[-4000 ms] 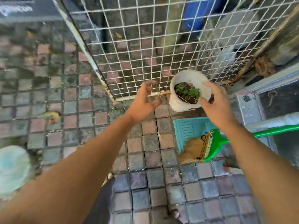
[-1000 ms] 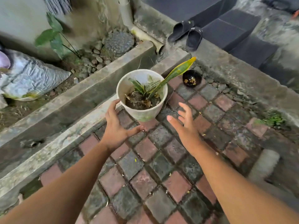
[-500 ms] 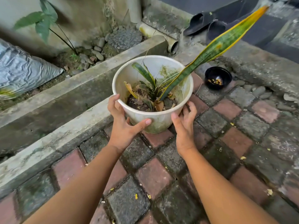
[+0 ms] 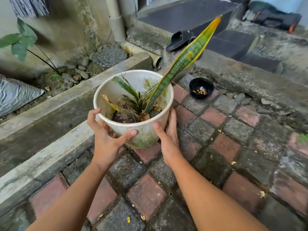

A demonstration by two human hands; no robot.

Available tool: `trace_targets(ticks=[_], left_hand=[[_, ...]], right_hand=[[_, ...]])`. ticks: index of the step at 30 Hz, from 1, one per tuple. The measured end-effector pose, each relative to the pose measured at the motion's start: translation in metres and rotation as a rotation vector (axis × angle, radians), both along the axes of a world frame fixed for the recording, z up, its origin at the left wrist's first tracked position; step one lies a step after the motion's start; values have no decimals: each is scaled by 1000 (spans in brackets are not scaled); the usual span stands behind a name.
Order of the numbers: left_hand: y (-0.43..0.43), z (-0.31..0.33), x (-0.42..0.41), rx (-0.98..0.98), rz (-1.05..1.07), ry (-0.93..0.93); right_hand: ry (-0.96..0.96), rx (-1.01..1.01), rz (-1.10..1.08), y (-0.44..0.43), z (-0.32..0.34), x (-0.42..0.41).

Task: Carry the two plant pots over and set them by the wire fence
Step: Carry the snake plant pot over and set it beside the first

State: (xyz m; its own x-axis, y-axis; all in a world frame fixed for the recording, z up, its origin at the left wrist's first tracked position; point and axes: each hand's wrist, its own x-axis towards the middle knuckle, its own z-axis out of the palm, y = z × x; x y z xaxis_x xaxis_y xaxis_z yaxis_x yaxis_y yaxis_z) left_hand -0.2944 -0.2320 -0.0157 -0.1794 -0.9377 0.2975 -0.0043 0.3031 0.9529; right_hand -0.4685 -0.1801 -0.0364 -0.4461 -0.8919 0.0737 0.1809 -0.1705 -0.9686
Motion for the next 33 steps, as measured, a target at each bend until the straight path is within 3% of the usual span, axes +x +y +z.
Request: trace_targets(ticks=[8,13,22,33], left_hand=[[6,43,4,-77,7,38],[8,137,-4,-84,16,97],[57,440,-18,-30,-8,194],[163,858,-10,46,0,142]], right_hand=[[11,-31,-17,15,48,7],[54,-88,-5,15,145,-1],[212,-71,-65,54,450,-17],[271,-65,-99,151,864,-5]])
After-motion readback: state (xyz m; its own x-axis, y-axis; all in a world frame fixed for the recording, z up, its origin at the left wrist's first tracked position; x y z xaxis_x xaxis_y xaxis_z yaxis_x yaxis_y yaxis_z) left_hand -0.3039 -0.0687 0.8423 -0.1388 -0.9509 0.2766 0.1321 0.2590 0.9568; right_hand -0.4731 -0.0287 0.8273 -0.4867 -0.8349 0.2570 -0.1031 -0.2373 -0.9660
